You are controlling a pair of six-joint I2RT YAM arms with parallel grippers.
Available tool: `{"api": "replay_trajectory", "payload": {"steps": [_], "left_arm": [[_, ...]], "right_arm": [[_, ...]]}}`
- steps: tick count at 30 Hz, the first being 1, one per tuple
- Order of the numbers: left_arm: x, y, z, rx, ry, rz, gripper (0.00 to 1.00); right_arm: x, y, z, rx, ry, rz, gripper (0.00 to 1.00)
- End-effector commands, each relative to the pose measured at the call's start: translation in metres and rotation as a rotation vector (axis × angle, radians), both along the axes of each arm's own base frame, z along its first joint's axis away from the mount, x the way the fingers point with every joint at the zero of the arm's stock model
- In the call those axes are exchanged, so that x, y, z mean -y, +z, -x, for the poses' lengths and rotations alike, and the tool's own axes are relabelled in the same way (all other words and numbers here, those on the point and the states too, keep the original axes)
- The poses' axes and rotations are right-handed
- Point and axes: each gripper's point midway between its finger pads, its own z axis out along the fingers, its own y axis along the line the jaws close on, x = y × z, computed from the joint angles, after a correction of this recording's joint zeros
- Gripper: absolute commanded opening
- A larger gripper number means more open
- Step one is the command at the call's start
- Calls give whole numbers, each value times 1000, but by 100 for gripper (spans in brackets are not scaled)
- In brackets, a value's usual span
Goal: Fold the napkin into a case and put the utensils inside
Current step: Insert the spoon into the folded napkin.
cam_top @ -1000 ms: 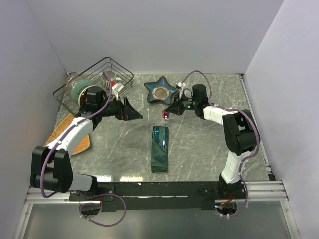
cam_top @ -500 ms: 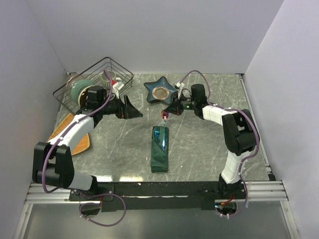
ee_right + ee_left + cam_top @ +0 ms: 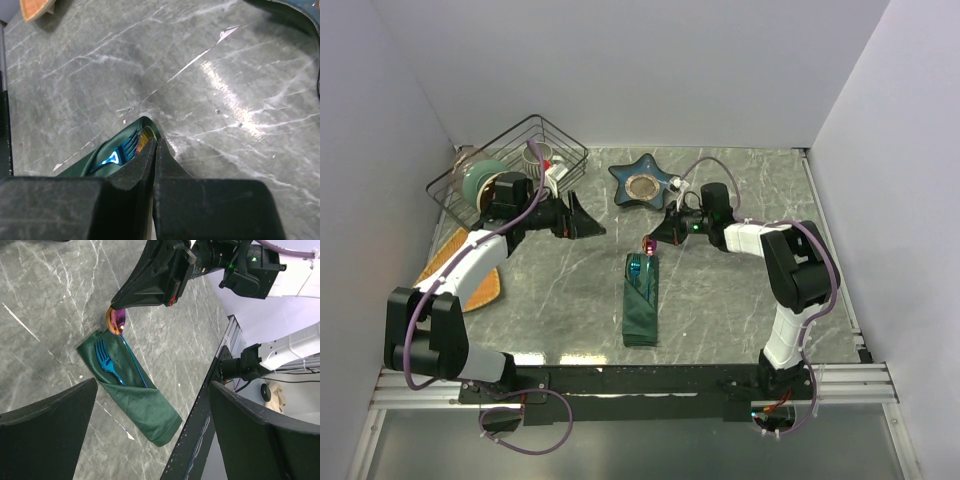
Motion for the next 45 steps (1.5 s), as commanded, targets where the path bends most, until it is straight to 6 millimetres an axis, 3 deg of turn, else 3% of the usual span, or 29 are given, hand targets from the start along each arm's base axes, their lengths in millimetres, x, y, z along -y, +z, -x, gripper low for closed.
{"api": "replay_trajectory", "payload": {"steps": [1,11,34,45], "left_arm": [[-2,14,5,62,-13,0,99],[-3,12,10,54,-14,-5,99],[-5,5,13,39,-17,-25,99],[-5,2,10,37,-25,-34,99]], "right_arm": [[-11,27,6,67,21,-68,0],[-11,13,26,35,36,-68,0],[-10,-13,34,-4,39,-28,1],[-11,-23,33,-40,21,-2,15]]}}
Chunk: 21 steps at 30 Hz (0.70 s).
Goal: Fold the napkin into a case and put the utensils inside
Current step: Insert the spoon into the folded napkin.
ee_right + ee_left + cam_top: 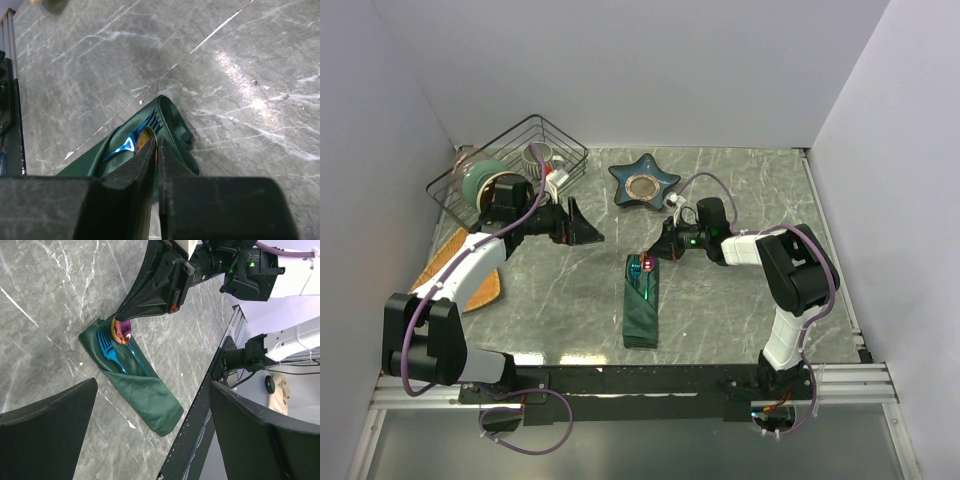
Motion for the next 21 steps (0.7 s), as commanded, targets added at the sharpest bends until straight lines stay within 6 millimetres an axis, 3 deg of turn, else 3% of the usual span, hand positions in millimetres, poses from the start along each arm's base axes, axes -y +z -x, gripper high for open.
{"api": "replay_trajectory", "payload": {"steps": [1,8,13,21], "left_arm": [[-1,11,-3,49,-10,2,99],[-1,11,-5,51,-10,4,99],[-3,9,-6,47,-11,3,99],[-4,12,-8,70,-6,-7,99]], "right_arm": [[-4,0,-4,26,5,9,15],[-2,-3,-4,3,4,30,15],[-3,-7,-4,-18,6,42,20],[-3,2,-9,-1,-15,46,42]]}}
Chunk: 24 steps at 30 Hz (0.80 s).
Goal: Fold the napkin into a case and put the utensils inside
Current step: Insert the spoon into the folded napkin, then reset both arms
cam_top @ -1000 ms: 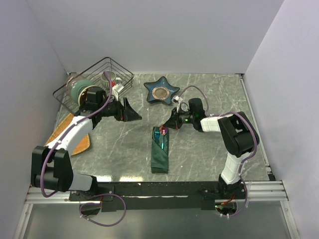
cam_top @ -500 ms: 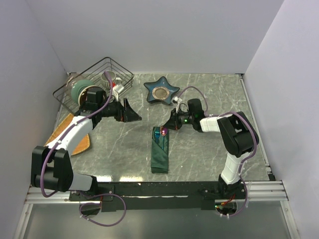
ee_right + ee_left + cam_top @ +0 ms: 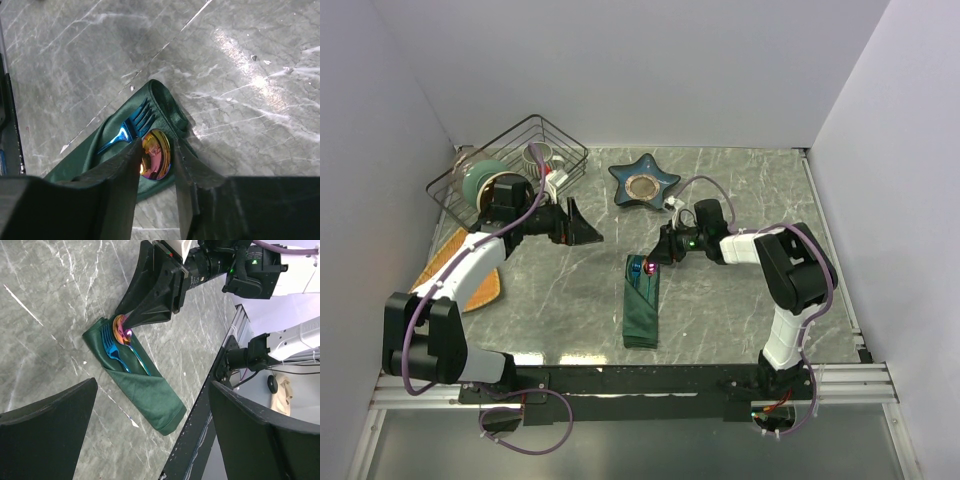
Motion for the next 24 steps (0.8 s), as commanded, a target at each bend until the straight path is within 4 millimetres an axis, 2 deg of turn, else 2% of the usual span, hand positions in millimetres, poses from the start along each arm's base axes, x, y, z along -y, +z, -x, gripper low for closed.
{"api": "replay_trajectory", "payload": {"steps": [1,3,5,6,8,9,10,11,12,14,15,16,17,18,20,21,22,23,24], "left_arm": [[-1,15,-7,76,-11,0,99],[-1,19,-9,98,-4,-4,99],[-2,22,-14,122,4,-15,99],[-5,25,-22,141,34,-34,99],[-10,23,-31,125,74,-77,99],[-14,27,-48,140,113,-118,99],[-18,21,-49,106,119,-161,99],[-22,23,-57,100,140,-192,99],[-24,37,-73,120,160,-221,99],[-38,31,-88,89,210,-325,99],[-42,53,-103,135,254,-348,99],[-52,54,-115,152,302,-406,99],[-56,50,-111,117,294,-443,99],[-57,60,-121,138,293,-456,99],[-63,59,-126,135,308,-498,99],[-65,60,-128,140,325,-506,99],[-67,59,-129,147,331,-514,99],[-69,63,-129,170,341,-521,99],[-69,53,-125,165,339,-540,99]], "right_arm": [[-8,26,-17,76,-7,-21,45],[-12,41,-22,96,-9,-40,50],[-15,66,-32,124,-15,-63,57],[-15,76,-35,136,-20,-70,59],[-15,110,-44,179,-34,-91,78],[-11,129,-50,213,-55,-97,84],[-6,140,-55,237,-72,-89,93],[-1,155,-61,241,-96,-71,99],[10,167,-70,259,-146,-53,100],[27,198,-75,282,-198,-26,100],[43,214,-81,302,-251,-11,100],[52,222,-81,305,-272,2,100],[61,233,-79,286,-296,20,100],[72,246,-78,297,-325,29,100],[100,253,-76,293,-400,79,100],[110,267,-70,327,-443,88,100],[130,267,-73,341,-530,138,100],[139,256,-65,320,-552,172,100],[147,265,-55,347,-584,178,100]]}}
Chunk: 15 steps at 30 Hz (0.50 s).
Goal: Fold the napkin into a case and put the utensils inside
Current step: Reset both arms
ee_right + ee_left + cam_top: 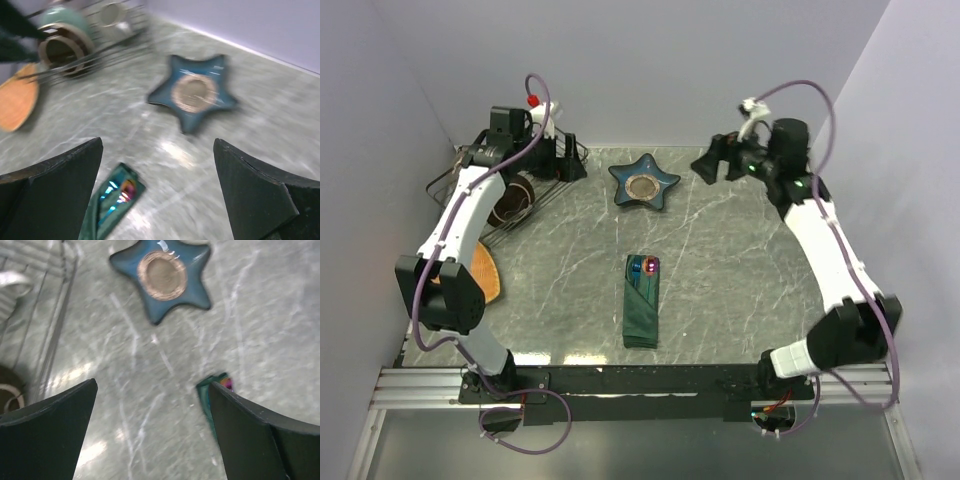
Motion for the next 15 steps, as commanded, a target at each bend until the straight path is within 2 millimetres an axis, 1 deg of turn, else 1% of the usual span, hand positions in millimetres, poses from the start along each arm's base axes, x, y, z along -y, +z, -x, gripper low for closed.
{"api": "replay_trajectory", "payload": {"steps": [1,2,3,4,5,6,7,8,9,10,11,12,13,14,15], "left_arm": [[-19,-20,13,-28,58,-132,99],[-24,-20,15,-8,90,-165,99],[-20,-34,21,-15,89,-194,99],[-20,-39,23,-8,90,-219,99],[-18,-40,30,2,90,-235,99],[-15,-57,37,-13,97,-280,99],[-13,-64,42,-18,94,-297,99],[-12,-65,47,-11,95,-308,99],[-8,-81,58,-34,81,-334,99],[-4,-84,60,-28,85,-327,99],[-4,-93,69,-43,82,-333,99],[2,-95,74,-43,81,-332,99],[6,-97,77,-39,76,-329,99],[6,-101,83,-41,73,-334,99],[11,-101,87,-32,65,-333,100]], "right_arm": [[53,-8,35,-56,-222,116,100],[66,-27,42,-95,-276,146,100],[72,-24,54,-82,-299,150,100],[75,-31,63,-93,-309,157,100],[81,-56,73,-141,-326,178,100],[83,-56,85,-125,-331,175,100],[84,-64,93,-134,-333,179,100],[86,-88,101,-168,-332,188,100],[85,-87,111,-152,-328,174,100],[86,-93,115,-159,-338,167,100],[85,-112,123,-196,-339,163,100],[82,-112,130,-197,-341,134,100],[81,-123,135,-212,-343,131,100],[80,-124,138,-204,-344,131,100],[80,-121,140,-175,-356,135,100]]}}
